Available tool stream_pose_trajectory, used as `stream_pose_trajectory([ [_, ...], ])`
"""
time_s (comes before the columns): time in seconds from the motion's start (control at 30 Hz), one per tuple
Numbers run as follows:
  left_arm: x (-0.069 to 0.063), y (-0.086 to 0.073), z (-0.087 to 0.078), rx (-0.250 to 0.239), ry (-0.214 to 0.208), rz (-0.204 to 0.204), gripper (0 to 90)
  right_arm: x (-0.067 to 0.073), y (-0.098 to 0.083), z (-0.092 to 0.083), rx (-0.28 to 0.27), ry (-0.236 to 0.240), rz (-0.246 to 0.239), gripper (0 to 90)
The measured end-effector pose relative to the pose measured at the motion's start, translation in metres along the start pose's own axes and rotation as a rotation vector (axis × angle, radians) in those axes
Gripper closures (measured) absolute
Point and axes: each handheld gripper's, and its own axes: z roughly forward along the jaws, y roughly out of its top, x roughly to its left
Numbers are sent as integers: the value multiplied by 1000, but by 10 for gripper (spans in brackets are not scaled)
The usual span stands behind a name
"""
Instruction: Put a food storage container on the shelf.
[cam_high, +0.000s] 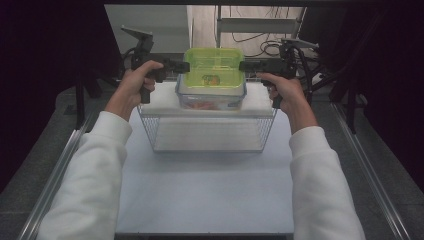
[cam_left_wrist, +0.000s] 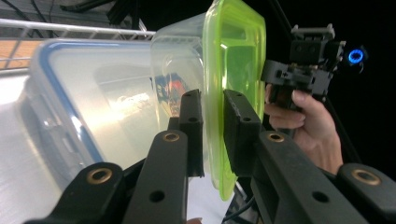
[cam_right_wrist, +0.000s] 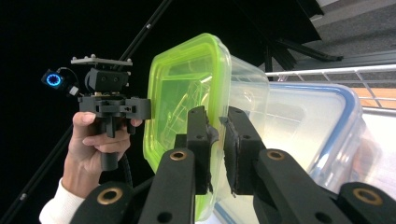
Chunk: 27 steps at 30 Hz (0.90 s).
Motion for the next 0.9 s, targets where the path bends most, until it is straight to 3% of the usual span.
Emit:
stream_pose_trajectory([
  [0.2, 3, 0, 3, -14, 2, -23, 772, -5, 0, 5, -21, -26, 17, 770],
  [0.33, 12, 0, 7, -37, -25, -70, 757, -8, 0, 10, -23, -53, 29, 733],
  [0.9, 15, -1, 5, -55, -14, -79, 744, -8, 0, 15, -34, -50, 64, 725],
])
